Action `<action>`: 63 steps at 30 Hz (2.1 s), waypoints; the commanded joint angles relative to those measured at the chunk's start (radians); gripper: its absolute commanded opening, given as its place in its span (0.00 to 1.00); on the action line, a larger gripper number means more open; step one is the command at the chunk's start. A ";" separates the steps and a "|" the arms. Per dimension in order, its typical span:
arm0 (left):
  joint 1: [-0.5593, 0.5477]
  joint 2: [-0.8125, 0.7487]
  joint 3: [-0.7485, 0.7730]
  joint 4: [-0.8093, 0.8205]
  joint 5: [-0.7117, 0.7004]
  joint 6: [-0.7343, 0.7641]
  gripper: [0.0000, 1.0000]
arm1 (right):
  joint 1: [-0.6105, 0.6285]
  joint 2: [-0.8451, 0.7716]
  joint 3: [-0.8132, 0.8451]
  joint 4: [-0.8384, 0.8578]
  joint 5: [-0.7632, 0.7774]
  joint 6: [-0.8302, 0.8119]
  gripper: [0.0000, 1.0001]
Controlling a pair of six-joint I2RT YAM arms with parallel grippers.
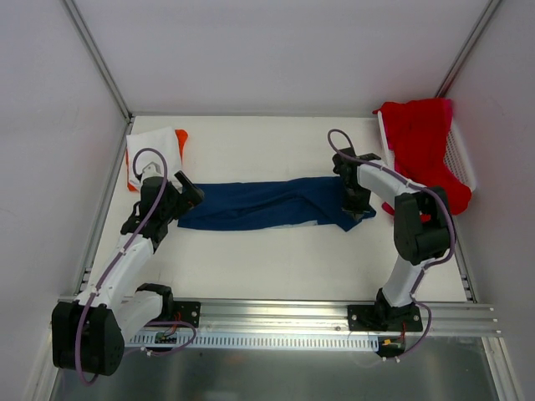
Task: Fold and stack the t-shirts
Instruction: Fold the tshirt
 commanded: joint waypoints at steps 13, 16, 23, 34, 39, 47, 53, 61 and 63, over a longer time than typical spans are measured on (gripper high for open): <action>-0.008 0.010 0.031 0.020 -0.016 0.035 0.99 | -0.037 0.209 0.261 0.009 -0.055 -0.080 0.00; -0.008 0.027 0.037 0.020 -0.020 0.045 0.99 | -0.054 0.234 0.264 0.036 -0.108 -0.084 0.01; -0.008 0.055 0.053 0.024 -0.031 0.048 0.99 | -0.116 0.226 0.201 0.166 -0.314 -0.072 0.00; -0.008 0.135 0.066 0.053 -0.019 0.042 0.99 | -0.192 0.308 0.336 0.174 -0.458 -0.095 0.00; -0.008 0.153 0.077 0.056 -0.020 0.043 0.99 | -0.222 0.387 0.465 0.159 -0.520 -0.080 0.00; -0.008 0.176 0.083 0.061 -0.033 0.061 0.99 | -0.242 0.632 0.836 0.092 -0.673 -0.032 0.00; -0.010 0.197 0.093 0.061 -0.039 0.068 0.99 | -0.255 0.818 1.147 0.113 -0.811 0.075 0.01; -0.011 0.225 0.091 0.069 -0.031 0.068 0.99 | -0.252 0.947 1.105 0.609 -0.910 0.363 0.00; -0.011 0.225 0.086 0.069 -0.034 0.071 0.99 | -0.244 0.979 1.120 0.775 -0.896 0.472 0.01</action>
